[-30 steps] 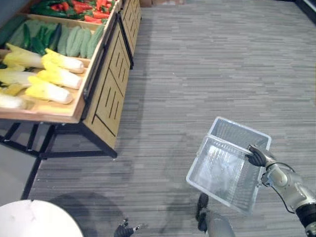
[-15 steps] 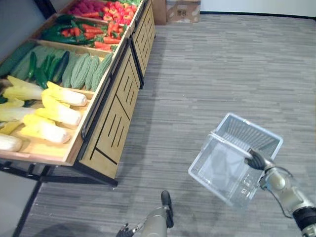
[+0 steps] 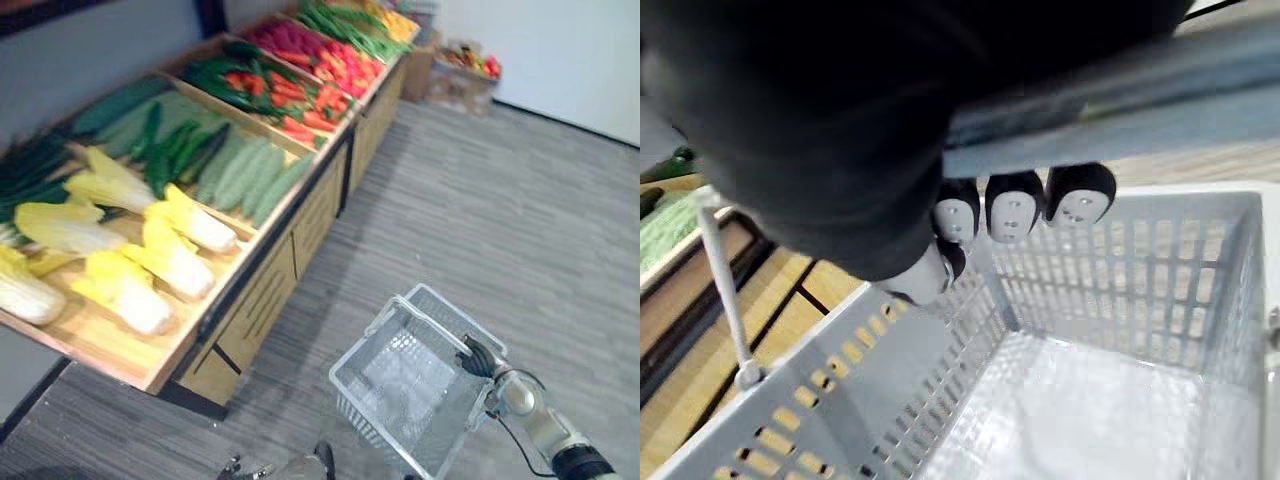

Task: Pick vegetable in the basket

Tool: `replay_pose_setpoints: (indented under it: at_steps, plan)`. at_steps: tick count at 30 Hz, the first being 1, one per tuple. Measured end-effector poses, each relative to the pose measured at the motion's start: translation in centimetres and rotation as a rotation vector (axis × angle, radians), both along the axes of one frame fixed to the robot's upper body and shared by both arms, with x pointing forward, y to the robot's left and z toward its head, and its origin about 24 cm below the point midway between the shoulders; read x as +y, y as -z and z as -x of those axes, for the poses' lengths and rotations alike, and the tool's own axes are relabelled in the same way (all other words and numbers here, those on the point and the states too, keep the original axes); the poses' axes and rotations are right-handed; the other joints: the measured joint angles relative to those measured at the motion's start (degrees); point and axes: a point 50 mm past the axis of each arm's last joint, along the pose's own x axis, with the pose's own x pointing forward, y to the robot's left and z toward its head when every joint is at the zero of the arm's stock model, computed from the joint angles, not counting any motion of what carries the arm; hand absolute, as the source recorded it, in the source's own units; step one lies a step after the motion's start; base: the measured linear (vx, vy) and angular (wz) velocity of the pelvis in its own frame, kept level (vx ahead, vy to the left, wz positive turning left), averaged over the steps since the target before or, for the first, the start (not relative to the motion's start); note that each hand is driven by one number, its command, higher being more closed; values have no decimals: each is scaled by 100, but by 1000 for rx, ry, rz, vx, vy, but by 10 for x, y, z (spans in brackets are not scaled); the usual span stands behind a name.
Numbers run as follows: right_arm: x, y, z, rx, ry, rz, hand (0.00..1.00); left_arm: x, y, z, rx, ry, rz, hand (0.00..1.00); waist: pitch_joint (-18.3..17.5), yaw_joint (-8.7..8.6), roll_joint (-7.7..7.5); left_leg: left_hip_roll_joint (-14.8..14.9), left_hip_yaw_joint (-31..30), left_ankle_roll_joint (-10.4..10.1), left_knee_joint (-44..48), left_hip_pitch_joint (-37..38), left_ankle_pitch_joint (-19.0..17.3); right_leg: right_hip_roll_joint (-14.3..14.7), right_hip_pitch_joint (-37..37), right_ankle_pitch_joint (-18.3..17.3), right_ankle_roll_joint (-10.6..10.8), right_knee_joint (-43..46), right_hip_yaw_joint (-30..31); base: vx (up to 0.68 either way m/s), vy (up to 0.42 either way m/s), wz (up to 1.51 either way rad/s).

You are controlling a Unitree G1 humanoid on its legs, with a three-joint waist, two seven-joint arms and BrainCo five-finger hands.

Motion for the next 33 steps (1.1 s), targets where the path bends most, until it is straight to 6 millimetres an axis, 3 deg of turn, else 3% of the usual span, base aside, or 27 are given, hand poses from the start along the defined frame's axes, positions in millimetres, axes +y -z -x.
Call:
replay_pose_setpoints:
  at_steps: [2, 3, 6, 8, 9, 10, 11, 12, 14, 15, 16, 19, 21, 22, 23, 24, 26, 29, 33]
  plan:
    - [-6, -2, 0, -7, 26, -1, 100, 2, -1, -4, -11, -2, -4, 0, 16, -43, 18, 0, -365, -42, -40, 212, -118, -5, -212, -215, -109, -1168, -208, 508, -90, 121]
    - [-11, -1, 2, -2, 50, -2, 100, 3, -2, -8, -21, -2, -9, 0, 12, -51, -2, 23, -650, -159, 10, 350, -206, 98, -202, -163, -34, -2493, -163, 429, -127, 116]
    - [-20, -1, 5, -1, 86, -2, 100, 5, -5, -20, -50, 4, -16, 0, -9, -108, -82, 63, -1427, -437, 68, 528, -431, 242, -208, 108, 323, -5105, 525, 625, -291, 146]
    - [-23, -4, 2, -9, 95, 2, 100, 6, -7, -27, -67, 6, -18, 0, 75, -109, -156, 140, -1794, -678, 89, 725, -593, 224, -320, 144, 385, -5461, 832, 603, -373, 132]
    - [-24, -4, 3, -5, 101, 4, 100, 7, -6, -24, -62, -6, -20, 0, 67, -109, -198, 200, -1953, -912, 153, 857, -773, 170, -280, 189, 327, -5448, 917, 612, -470, 145]
    - [-26, -1, 7, 13, 110, 9, 100, 13, -7, -19, -54, -27, -31, 0, 8, -137, -276, 282, -2160, -1090, 356, 907, -1033, 152, -172, 755, 230, -5370, 971, 625, -501, 148]
    - [-29, -1, 8, 17, 120, 14, 100, 12, -6, -18, -54, -37, -26, 0, -20, -136, -205, 403, -2267, -1186, 492, 883, -1120, 198, -184, 1129, 263, -5187, 904, 627, -509, 119]
    - [-35, -4, 5, 13, 132, 32, 100, 1, -2, -16, -48, -49, 8, 0, -86, -5, 114, 748, -2395, -1295, 738, 722, -1046, 464, -179, 873, 39, -4942, 553, 579, -459, 77]
    - [-36, -11, -2, -7, 120, 44, 100, -7, 1, -13, -44, -97, 41, 0, -84, 41, 183, 940, -2498, -1395, 1224, 274, -596, 565, -141, 619, -234, -4806, 130, 510, -407, 84]
    - [-36, -12, -5, -11, 120, 44, 100, -11, 4, -9, -30, -132, 63, 0, -67, 26, 155, 954, -2448, -1397, 1656, -7, -132, 532, 59, 537, -356, -4861, -122, 441, -343, 116]
    - [-37, -10, -3, -2, 124, 46, 100, -13, 5, -7, -26, -142, 69, 0, -23, 16, 79, 993, -2337, -1425, 2039, -212, 37, 465, 348, 489, -423, -4971, -322, 484, -375, 142]
    - [-42, -3, 3, 38, 142, 59, 100, -12, 4, -7, -40, -168, 76, 0, 22, 45, -15, 1241, -1127, -1415, 2636, -687, -232, 371, 1098, 455, -475, -5238, -840, 279, -211, 112]
    - [-44, -1, 7, 50, 147, 65, 100, -12, 3, -9, -49, -167, 76, 0, 0, 49, 28, 1471, 216, -1317, 2061, -1010, -109, 369, 1301, 451, -469, -5353, -1257, 156, -57, 88]
    - [-45, 0, 9, 50, 154, 59, 100, -13, 3, -8, -47, -169, 77, 0, -12, 39, 64, 1520, 554, -1255, 1790, -1051, 118, 385, 1310, 428, -435, -5363, -1364, 99, 58, 66]
    - [-48, 0, 12, 47, 177, 52, 100, -15, 4, -7, -41, -172, 83, 0, -77, -9, 231, 1573, 1106, -1166, 1338, -1204, 825, 427, 1322, 298, -299, -5365, -1534, 94, 123, 68]
    - [-48, 6, 19, 57, 211, 22, 100, -13, 4, -6, -38, -175, 74, 0, -114, -52, 179, 1462, 1358, -1144, 994, -1126, 762, 373, 1312, 219, -216, -5449, -1700, 92, 147, 70]
    - [-51, 11, 27, 71, 259, 1, 100, -8, 3, -8, -40, -175, 56, 0, -111, -135, 157, 1214, 1387, -1133, 234, -988, 817, 351, 1301, 213, -206, -5590, -1994, 36, 140, 69]
    - [-49, 17, 33, 79, 302, -22, 100, -2, 1, -8, -34, -180, 40, 0, -119, -207, 113, 937, 1244, -1115, -377, -943, 1195, 279, 1315, 259, -133, -5734, -2214, -39, 90, 48]
    - [-48, 30, 39, 130, 334, -35, 100, -1, 3, -4, -7, -167, 20, 0, -145, -156, 216, 870, 1135, -1224, -855, -770, 1550, 308, 1295, 259, -130, -5724, -2212, -86, 25, 4]
